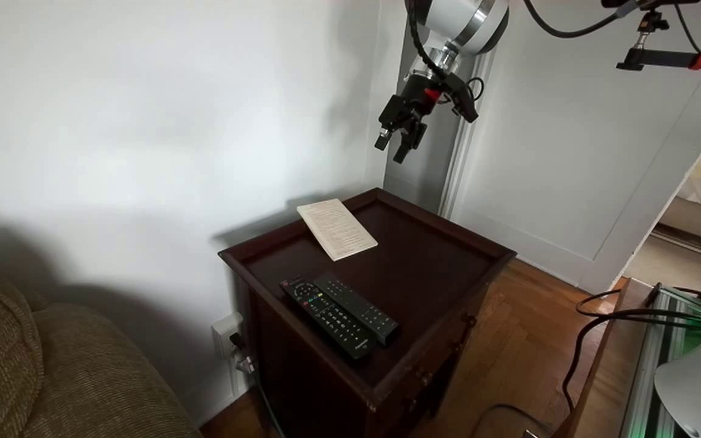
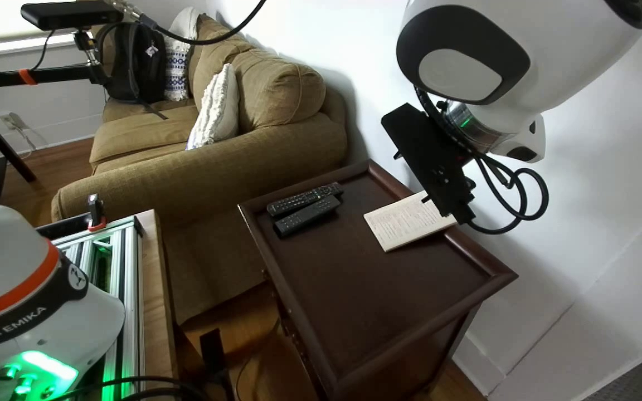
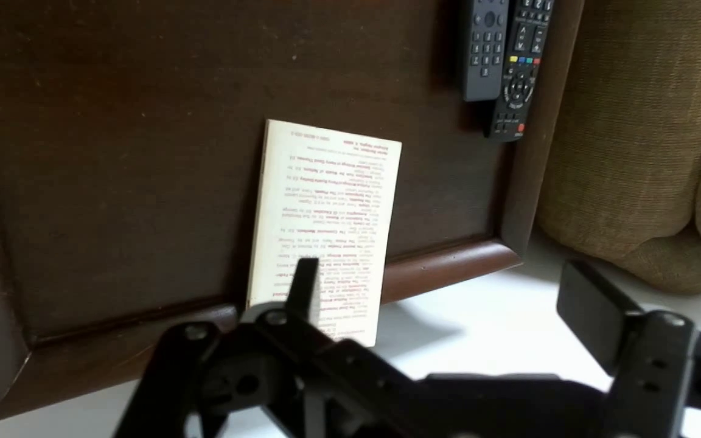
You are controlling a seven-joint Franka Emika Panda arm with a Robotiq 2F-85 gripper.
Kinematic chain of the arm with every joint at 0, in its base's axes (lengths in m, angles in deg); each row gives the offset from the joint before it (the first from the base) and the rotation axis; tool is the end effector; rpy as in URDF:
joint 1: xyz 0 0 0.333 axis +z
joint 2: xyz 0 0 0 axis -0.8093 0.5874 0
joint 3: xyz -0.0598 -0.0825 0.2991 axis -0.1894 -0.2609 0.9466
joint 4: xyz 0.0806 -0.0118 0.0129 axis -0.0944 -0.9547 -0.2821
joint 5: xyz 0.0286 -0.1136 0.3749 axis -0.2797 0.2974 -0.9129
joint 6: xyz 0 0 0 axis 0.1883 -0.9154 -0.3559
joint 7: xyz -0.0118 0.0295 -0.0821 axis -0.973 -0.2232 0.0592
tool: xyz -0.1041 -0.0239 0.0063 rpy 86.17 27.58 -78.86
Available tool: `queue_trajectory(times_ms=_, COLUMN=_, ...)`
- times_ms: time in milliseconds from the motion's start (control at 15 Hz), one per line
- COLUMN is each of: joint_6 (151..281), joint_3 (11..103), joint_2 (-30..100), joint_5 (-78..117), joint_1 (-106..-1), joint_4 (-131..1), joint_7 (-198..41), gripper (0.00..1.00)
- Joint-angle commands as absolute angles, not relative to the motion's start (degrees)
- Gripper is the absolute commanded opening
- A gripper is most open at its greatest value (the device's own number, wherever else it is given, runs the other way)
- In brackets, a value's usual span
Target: Turn the white book over
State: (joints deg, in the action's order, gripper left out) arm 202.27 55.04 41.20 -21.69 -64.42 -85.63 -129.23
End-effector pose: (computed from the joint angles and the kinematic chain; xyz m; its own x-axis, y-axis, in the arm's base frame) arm 0.5760 -0.1373 0.2605 0.9945 0.0713 0.0772 0.1007 -0.8553 -0.5082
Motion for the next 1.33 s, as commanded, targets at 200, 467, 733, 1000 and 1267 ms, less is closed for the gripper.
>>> queue_trajectory(times_ms=200, joint_6=206.6, joint_3=57.6, joint_2=47.7, joint_5=-20.2, joint_1=-65.0, joint_4=-82.6, joint_7=-126.4, gripper=1.00)
queue_trajectory(times_ms=467, joint_6=210.2, joint_3=59.7, joint_2=53.2, joint_5=-19.5, joint_1=-65.9, joint_4=-79.1, joint_7=-126.6, gripper=1.00)
queue_trajectory(times_ms=733, joint_6=213.4, joint_3=61.1, joint_2=57.8, joint_5=-17.9, joint_1=-66.1, joint_4=-75.4, joint_7=-126.2, gripper=1.00)
queue_trajectory(times_ms=1000, joint_6=215.5, joint_3=62.5, joint_2=62.4, joint_5=-16.0, joint_1=-67.2, joint_4=-71.5, joint_7=-126.0, gripper=1.00)
queue_trajectory(times_ms=1267, joint_6=215.4, joint_3=65.1, joint_2=66.7, joint_5=-15.4, joint_1=-69.2, joint_4=-67.7, joint_7=-126.9, gripper=1.00)
